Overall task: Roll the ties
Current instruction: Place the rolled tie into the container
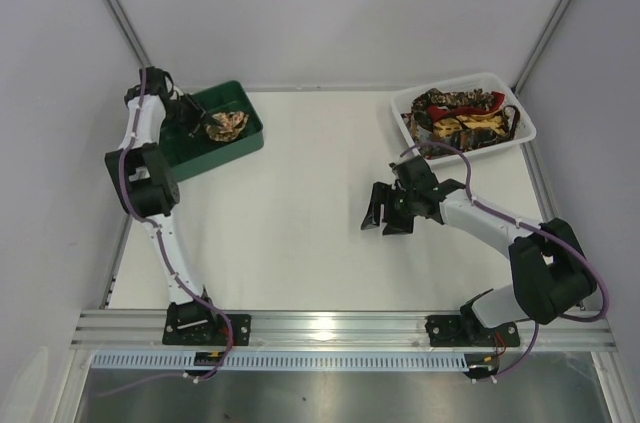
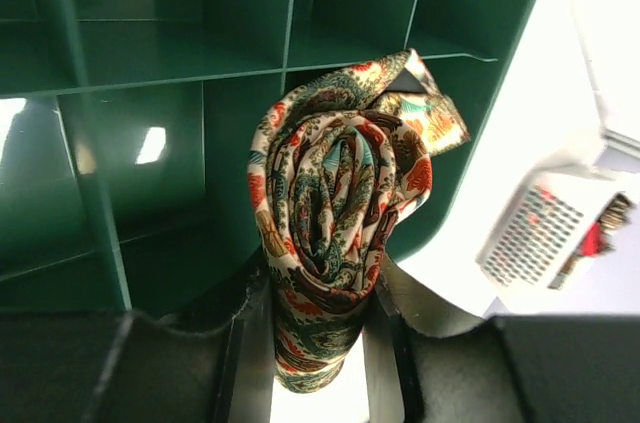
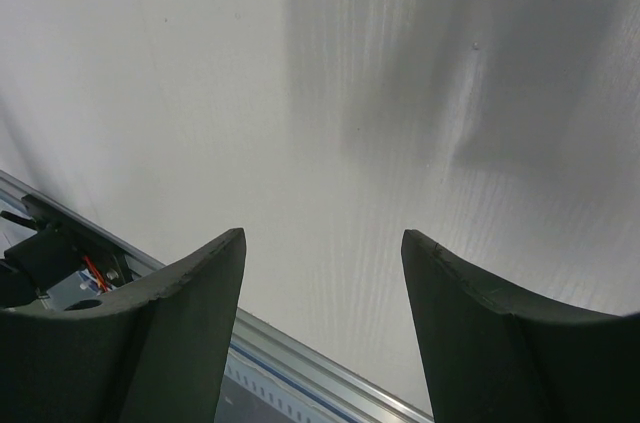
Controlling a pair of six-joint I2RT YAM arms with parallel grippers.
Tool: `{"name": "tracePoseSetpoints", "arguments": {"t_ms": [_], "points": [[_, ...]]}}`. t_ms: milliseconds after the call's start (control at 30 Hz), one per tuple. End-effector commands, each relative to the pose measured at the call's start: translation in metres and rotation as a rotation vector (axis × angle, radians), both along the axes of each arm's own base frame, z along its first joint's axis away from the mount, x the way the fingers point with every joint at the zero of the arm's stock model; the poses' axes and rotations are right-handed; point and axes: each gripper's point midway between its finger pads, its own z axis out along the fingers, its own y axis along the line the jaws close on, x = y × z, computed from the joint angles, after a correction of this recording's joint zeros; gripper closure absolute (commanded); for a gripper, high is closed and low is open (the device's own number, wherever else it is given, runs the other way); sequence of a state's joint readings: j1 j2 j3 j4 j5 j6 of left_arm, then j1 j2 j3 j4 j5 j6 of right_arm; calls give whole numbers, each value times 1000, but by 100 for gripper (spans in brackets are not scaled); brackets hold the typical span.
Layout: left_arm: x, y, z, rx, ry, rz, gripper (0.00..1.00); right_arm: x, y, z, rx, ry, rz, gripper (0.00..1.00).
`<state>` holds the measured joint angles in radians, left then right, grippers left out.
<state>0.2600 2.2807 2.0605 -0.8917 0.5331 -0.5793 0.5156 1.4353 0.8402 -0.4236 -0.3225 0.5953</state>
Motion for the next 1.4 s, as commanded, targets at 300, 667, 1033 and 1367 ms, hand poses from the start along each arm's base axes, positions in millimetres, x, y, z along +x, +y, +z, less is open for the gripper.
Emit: {"name": "tracePoseSetpoints", "arguments": {"t_ms": [300,667,1033,1367], "points": [[-15,-20,-21,185,216,19,100,1,9,-1,60,-23,14,30],[-27,-9,-24,313,311,95,100,-3,7,-10,87,-10,6,30],[-34,-7,-51,401,383,62,100,-11,3,-17,93,3,-7,30],[-11,-4,-41,435,279,75,85,-12,2,-18,97,9,-10,30]]}}
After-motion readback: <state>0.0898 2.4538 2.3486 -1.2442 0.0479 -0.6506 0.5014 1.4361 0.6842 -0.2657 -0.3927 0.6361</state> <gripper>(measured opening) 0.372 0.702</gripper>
